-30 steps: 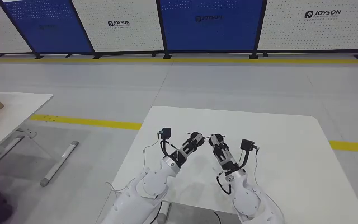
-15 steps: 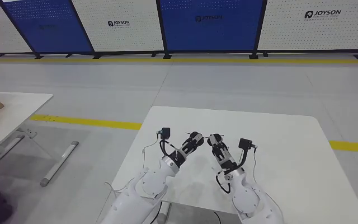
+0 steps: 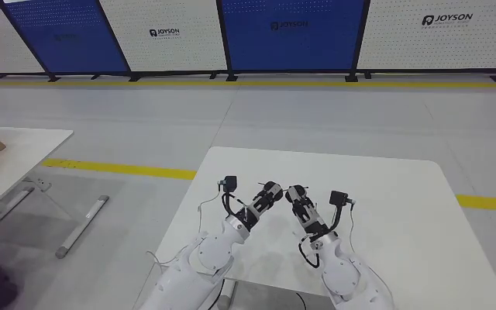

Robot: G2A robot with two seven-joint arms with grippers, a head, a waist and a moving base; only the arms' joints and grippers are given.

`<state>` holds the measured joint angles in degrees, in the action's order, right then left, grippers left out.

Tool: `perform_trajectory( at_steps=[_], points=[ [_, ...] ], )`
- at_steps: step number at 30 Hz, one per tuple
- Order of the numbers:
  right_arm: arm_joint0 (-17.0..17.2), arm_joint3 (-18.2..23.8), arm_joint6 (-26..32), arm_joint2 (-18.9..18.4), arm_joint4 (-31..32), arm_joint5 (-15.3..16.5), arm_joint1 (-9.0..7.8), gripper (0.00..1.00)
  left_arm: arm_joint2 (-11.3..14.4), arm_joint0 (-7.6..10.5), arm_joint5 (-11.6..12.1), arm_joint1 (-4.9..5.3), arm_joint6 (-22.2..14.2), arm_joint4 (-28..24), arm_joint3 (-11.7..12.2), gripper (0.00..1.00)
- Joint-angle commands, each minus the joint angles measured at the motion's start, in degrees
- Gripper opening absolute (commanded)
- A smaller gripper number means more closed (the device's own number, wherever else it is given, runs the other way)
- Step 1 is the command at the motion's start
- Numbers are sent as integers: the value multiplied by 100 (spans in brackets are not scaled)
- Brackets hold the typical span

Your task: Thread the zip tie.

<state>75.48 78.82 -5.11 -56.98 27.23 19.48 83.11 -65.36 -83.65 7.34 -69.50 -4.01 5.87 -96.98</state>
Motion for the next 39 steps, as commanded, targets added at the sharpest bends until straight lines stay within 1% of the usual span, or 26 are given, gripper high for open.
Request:
perform_trajectory(
  at_steps=[1, 8, 14, 26, 29, 38, 39],
  points=[
    [32, 39, -55, -33, 22, 0, -16, 0, 17, 12, -26, -6, 35, 28, 18, 0],
    [133, 167, -151, -90, 97, 0, -60, 0, 83, 65, -156, -33, 185, 150, 77, 0],
    [162, 164, -185, -111, 136, 0, -71, 0, 130, 113, -250, -56, 272, 224, 142, 0],
    [86, 19, -100, -77, 145, -61, -42, 0, 107, 55, -173, -63, 210, 201, 86, 0],
    [59, -18, -56, -67, 98, -7, -33, 0, 99, 49, -164, -64, 192, 204, 84, 0],
    [117, 22, -99, -155, 141, -35, -37, 0, 82, 58, -175, -77, 212, 176, 86, 0],
    [125, 31, -96, -160, 139, -33, -38, 5, 83, 60, -178, -79, 216, 173, 85, 0]
  ],
)
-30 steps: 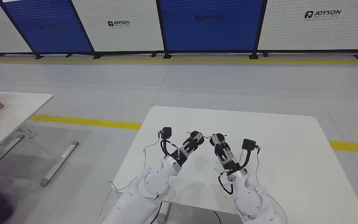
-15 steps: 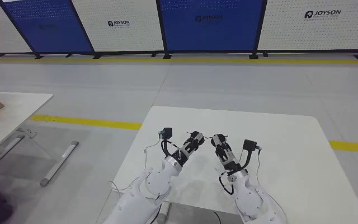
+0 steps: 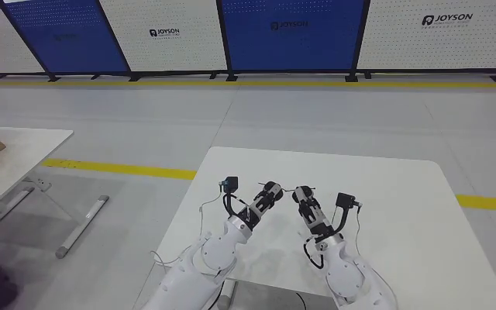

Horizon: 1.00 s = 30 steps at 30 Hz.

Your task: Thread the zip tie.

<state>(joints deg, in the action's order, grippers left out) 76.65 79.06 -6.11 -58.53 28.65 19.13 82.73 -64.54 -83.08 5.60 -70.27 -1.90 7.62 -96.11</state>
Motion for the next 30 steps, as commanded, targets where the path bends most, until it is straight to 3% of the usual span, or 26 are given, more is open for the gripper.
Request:
perform_trajectory(
  at_steps=[1, 5, 7, 9, 29, 30],
  points=[
    [14, 15, 7, -10, -5, 4, 0, 16, 3, 4, -7, -4, 8, -4, -3, 0],
    [30, 31, 30, -26, -1, 4, 0, 16, 9, 12, -19, -11, 12, 4, -3, 0],
    [36, 38, 35, -32, -2, 6, 1, 11, 9, 13, -25, -13, 11, 7, -2, 0],
    [45, 50, 10, -39, 8, 25, 2, 0, 11, 15, -33, -16, 11, 14, 0, 0],
    [97, 104, -29, -60, 130, 6, 17, 0, 4, -37, -57, -31, 6, 92, -51, 0],
    [101, 106, -33, -59, 135, 6, 18, 0, 5, -39, -67, -33, 11, 96, -56, 22]
  ],
)
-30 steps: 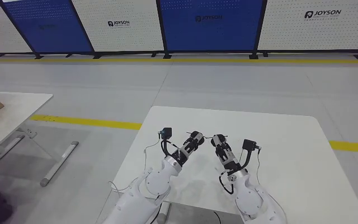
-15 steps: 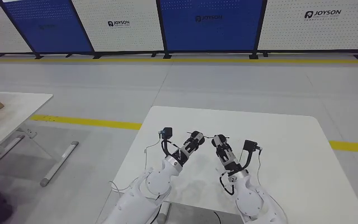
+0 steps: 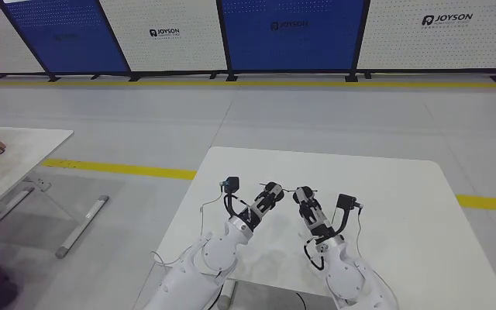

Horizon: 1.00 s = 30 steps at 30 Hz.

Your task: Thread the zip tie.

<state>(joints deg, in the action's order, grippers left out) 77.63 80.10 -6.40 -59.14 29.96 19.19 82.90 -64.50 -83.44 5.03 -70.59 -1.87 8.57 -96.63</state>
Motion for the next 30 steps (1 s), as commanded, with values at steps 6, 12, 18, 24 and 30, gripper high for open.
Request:
perform_trajectory(
  at_steps=[6, 12, 18, 24, 30],
  points=[
    [13, -9, -38, 5, 39, -16, 9, 0, 1, -14, -25, -8, 28, 20, 1, 36],
    [11, -37, -100, 12, 79, -66, 21, 0, 12, -5, -51, -18, 85, 74, 42, 30],
    [19, -37, -186, 21, 134, -109, 34, 0, 46, 1, -135, -28, 126, 203, 50, 19],
    [17, -48, -222, 29, 112, -97, 48, 0, 115, 4, -177, -37, 86, 329, 25, 28],
    [17, -60, -243, 28, 85, -101, 61, 0, 134, 29, -208, -47, 77, 344, 41, 38]
  ],
)
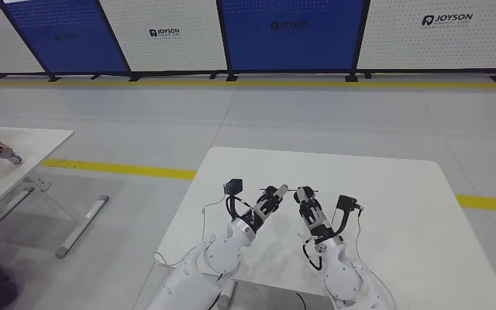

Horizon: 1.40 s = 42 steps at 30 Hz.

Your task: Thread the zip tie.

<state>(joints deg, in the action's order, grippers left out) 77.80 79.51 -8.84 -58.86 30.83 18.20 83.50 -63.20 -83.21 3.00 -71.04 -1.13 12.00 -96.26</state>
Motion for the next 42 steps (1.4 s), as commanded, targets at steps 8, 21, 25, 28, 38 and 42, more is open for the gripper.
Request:
perform_trajectory(
  at_steps=[8, 21, 25, 28, 38, 42],
  points=[
    [-7, -13, 36, -9, -9, -2, 11, 0, 100, 71, -72, -31, 36, 80, 50, 31],
    [10, 1, 50, -46, 44, 26, 15, 0, 125, 136, -190, -58, 10, 61, 87, 1],
    [21, 16, 48, -56, 78, 24, 15, 0, 116, 146, -210, -63, 0, 51, 86, 0],
    [25, 30, 50, -59, 91, 19, 17, 0, 105, 141, -207, -62, -25, 59, 70, 0],
    [-19, 7, 215, -34, 131, -44, 25, 0, 66, 104, -94, -55, -150, 41, 42, 0],
    [-24, 12, 276, -39, 148, -83, 25, 0, 48, 86, -62, -54, -140, 38, 31, 0]
  ],
)
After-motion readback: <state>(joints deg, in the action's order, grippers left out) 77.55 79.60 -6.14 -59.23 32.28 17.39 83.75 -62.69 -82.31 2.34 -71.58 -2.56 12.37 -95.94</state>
